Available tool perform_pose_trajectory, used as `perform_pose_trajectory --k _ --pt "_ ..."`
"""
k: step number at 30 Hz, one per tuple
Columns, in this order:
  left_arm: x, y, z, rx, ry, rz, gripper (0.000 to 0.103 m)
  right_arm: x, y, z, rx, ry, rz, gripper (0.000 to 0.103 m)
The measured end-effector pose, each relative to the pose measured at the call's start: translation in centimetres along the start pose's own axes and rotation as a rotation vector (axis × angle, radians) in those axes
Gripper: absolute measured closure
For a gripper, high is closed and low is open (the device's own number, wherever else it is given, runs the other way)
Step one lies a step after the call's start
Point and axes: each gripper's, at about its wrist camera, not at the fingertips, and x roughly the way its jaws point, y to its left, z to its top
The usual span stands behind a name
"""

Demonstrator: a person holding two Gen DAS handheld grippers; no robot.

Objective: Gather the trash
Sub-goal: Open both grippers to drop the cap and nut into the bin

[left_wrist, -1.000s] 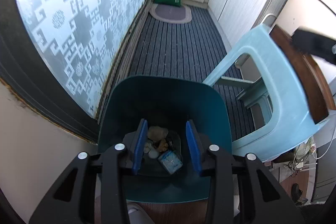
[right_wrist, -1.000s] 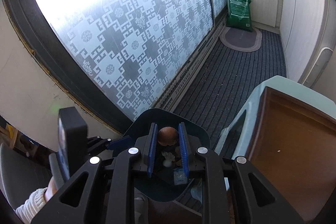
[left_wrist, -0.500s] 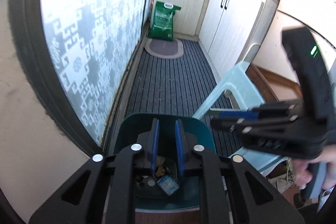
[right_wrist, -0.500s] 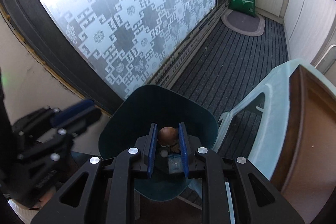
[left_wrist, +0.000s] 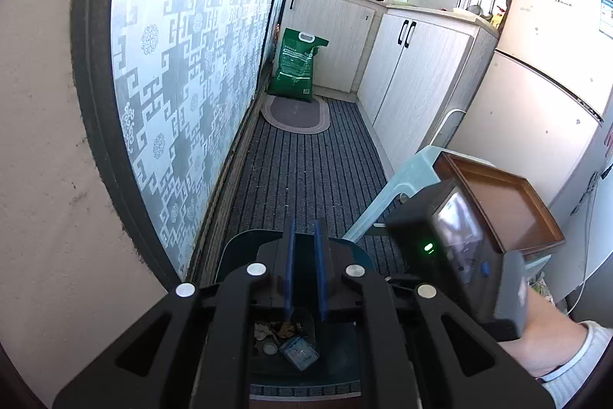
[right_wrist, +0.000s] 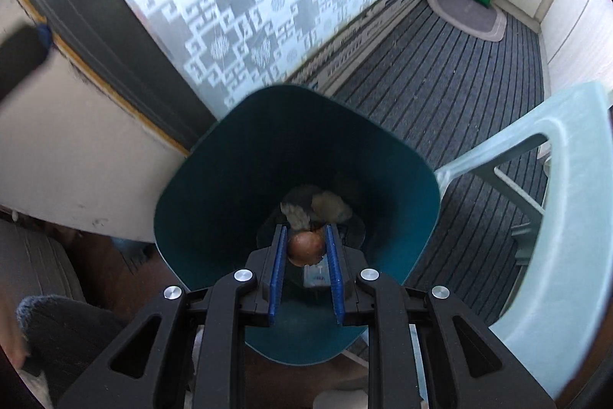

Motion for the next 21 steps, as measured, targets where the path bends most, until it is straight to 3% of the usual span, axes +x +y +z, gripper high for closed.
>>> perform_pose_trajectory --k 6,8,10,11,18,20,21 --pt "-1.1 0.0 0.4 -0.012 -0.032 0.000 0.092 1.7 0.5 -0.8 -0.015 0.054 -0.002 0.082" --pt "-1.4 -0.1 0.4 -0.008 -0.041 -0.004 0.091 2.5 0.6 -1.1 -0.015 0.074 -0.008 0.069" --pt "-1.7 -0.2 0.5 0.001 -0.047 0.006 0.075 2.6 0.6 -1.3 -0.016 0.081 -0.023 0.067" --pt "-1.8 -0.3 0.5 0.006 -0.050 0.009 0.072 2.5 0.6 -1.3 -0.015 0.075 -0.027 0.067" --pt "-3.5 0.1 1.4 -0.015 -0.082 -0.029 0.072 -2.9 1.1 -1.1 -0.033 -0.105 -0.032 0.067" --pt "-4.3 -0.3 1.7 -0.007 -0.104 -0.028 0.068 -5.2 1.1 -1.3 -0.029 -0.171 -0.034 0.067" --pt "-4.7 -0.6 1.9 0.001 -0.112 -0.031 0.061 -6.2 1.1 -1.5 -0.026 -0.198 -0.043 0.067"
